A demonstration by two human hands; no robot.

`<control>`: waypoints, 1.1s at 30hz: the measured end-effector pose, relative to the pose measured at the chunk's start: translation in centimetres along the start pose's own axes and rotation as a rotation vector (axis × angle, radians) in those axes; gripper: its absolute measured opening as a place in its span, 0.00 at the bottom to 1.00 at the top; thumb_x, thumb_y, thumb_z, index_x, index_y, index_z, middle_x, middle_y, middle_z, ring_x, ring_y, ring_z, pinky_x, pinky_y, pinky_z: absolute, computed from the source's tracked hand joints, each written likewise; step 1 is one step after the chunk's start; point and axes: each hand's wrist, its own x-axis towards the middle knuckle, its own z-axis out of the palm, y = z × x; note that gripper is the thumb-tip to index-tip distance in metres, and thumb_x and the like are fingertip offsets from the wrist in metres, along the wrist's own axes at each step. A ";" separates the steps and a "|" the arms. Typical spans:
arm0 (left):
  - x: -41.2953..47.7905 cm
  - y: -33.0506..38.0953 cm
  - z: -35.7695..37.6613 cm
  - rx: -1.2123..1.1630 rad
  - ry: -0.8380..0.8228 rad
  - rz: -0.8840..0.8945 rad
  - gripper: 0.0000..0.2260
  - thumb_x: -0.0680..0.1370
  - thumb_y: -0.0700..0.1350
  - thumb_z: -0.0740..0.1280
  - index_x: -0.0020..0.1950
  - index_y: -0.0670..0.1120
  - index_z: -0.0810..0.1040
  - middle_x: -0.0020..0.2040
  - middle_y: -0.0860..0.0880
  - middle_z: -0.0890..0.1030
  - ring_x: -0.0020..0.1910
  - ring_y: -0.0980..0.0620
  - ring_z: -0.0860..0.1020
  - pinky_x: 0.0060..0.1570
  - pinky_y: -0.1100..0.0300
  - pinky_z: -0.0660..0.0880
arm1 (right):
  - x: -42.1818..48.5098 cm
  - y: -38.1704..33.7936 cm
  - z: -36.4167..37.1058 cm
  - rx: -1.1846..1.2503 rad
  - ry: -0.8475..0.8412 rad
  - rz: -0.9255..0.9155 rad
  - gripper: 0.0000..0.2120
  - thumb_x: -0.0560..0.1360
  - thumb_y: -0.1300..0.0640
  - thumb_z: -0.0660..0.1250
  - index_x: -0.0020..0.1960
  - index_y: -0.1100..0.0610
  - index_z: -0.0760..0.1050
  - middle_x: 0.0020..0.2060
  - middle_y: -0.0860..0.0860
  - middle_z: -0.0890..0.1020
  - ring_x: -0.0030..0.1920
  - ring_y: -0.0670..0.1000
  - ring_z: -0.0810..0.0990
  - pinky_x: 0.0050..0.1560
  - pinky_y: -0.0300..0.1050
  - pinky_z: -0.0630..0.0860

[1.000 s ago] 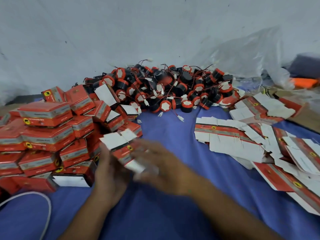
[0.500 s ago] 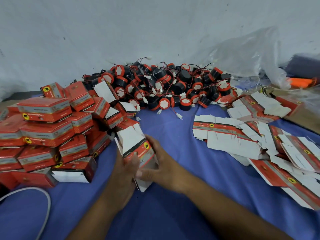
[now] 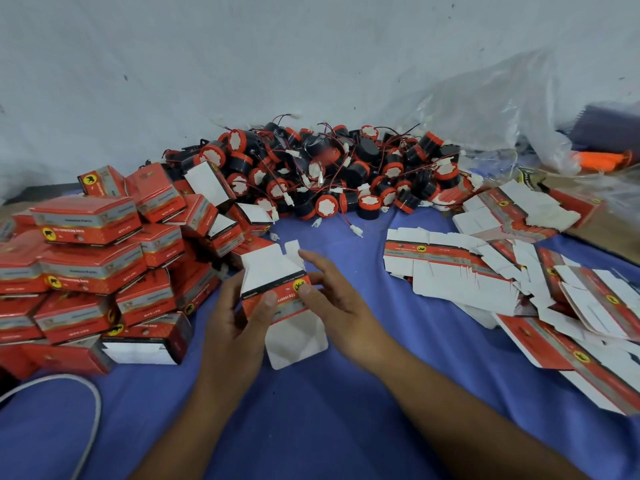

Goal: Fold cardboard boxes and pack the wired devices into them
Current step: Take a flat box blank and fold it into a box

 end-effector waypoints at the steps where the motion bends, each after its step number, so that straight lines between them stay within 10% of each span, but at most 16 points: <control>1: -0.1 0.2 0.1 -0.002 -0.027 -0.009 0.15 0.79 0.54 0.65 0.66 0.62 0.74 0.60 0.58 0.81 0.58 0.58 0.80 0.48 0.69 0.77 | 0.0 0.1 0.0 0.011 0.012 0.011 0.19 0.80 0.50 0.63 0.71 0.43 0.71 0.56 0.45 0.81 0.57 0.47 0.80 0.58 0.42 0.77; 9: -0.4 0.5 0.6 -0.086 -0.034 -0.212 0.28 0.77 0.70 0.52 0.59 0.52 0.79 0.51 0.53 0.85 0.51 0.54 0.83 0.44 0.67 0.78 | -0.4 0.0 0.1 0.016 0.034 0.026 0.12 0.81 0.50 0.63 0.60 0.54 0.77 0.49 0.45 0.84 0.51 0.45 0.83 0.52 0.39 0.78; 14: -0.2 1.0 0.6 -0.215 -0.105 -0.236 0.18 0.80 0.52 0.57 0.59 0.43 0.80 0.54 0.40 0.83 0.54 0.42 0.81 0.53 0.49 0.79 | -0.5 0.2 0.1 0.134 0.073 0.010 0.09 0.74 0.47 0.64 0.48 0.50 0.79 0.43 0.49 0.82 0.46 0.49 0.79 0.51 0.46 0.74; 17: -0.2 1.2 0.4 -0.362 -0.120 -0.278 0.10 0.78 0.44 0.64 0.54 0.41 0.80 0.51 0.40 0.82 0.50 0.46 0.80 0.49 0.56 0.79 | -0.6 0.0 0.3 0.203 0.082 -0.016 0.19 0.71 0.45 0.64 0.51 0.60 0.78 0.44 0.57 0.80 0.48 0.54 0.78 0.52 0.54 0.73; 23: -0.1 1.1 0.2 -0.460 -0.069 -0.342 0.04 0.72 0.40 0.63 0.46 0.44 0.75 0.45 0.43 0.79 0.43 0.48 0.79 0.41 0.54 0.76 | -1.0 -0.4 0.7 -0.026 0.060 -0.118 0.21 0.81 0.50 0.60 0.51 0.70 0.74 0.48 0.58 0.79 0.45 0.50 0.78 0.46 0.44 0.76; 28: 0.0 0.5 -0.2 -0.370 -0.028 -0.369 0.08 0.80 0.41 0.60 0.50 0.38 0.75 0.45 0.40 0.80 0.41 0.46 0.79 0.34 0.55 0.77 | -1.1 -0.8 0.3 -0.139 -0.101 -0.109 0.19 0.82 0.55 0.58 0.53 0.73 0.75 0.58 0.64 0.72 0.58 0.61 0.75 0.59 0.59 0.75; 33: -0.2 0.0 0.1 -0.196 0.015 -0.307 0.09 0.80 0.38 0.64 0.42 0.47 0.78 0.47 0.44 0.83 0.46 0.43 0.81 0.41 0.48 0.79 | -1.0 -1.3 -0.6 -0.150 -0.186 -0.095 0.15 0.83 0.58 0.58 0.53 0.70 0.76 0.68 0.58 0.68 0.66 0.56 0.73 0.63 0.51 0.75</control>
